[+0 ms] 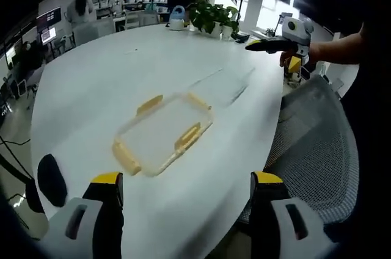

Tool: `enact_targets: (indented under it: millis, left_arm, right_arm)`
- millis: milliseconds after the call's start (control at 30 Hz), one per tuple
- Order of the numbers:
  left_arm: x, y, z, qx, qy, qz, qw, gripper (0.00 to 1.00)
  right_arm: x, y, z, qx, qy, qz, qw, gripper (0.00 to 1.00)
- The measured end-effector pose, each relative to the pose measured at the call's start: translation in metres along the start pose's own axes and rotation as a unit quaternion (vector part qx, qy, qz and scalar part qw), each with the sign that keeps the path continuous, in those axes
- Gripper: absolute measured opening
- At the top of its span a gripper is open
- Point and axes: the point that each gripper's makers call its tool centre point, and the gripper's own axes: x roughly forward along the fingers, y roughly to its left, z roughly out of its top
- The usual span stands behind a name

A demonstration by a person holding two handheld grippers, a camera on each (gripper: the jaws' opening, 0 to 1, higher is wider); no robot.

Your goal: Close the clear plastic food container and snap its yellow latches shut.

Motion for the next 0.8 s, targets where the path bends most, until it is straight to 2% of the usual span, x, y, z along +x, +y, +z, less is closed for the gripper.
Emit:
enact_targets:
  millis: [367,533,800]
  left_arm:
    - [0.005,0.008,0.002,0.008,0.016,-0.018,0.9997,0.86]
    - [0.006,0.016,-0.003,0.023,0.033,-0.025,0.9989,0.85]
    - [0.005,0.022,-0.005,0.031,0.044,-0.037,0.9979,0.85]
  right_arm:
    - [0.016,-0.005,0.007,-0.007,0.003,0.009,0.9999,0.78]
    - [0.024,-0.005,0.009,-0.012,0.008,0.015,0.9998,0.78]
    - [0.035,-0.003,0.012,-0.017,0.011,0.022,0.9996,0.77]
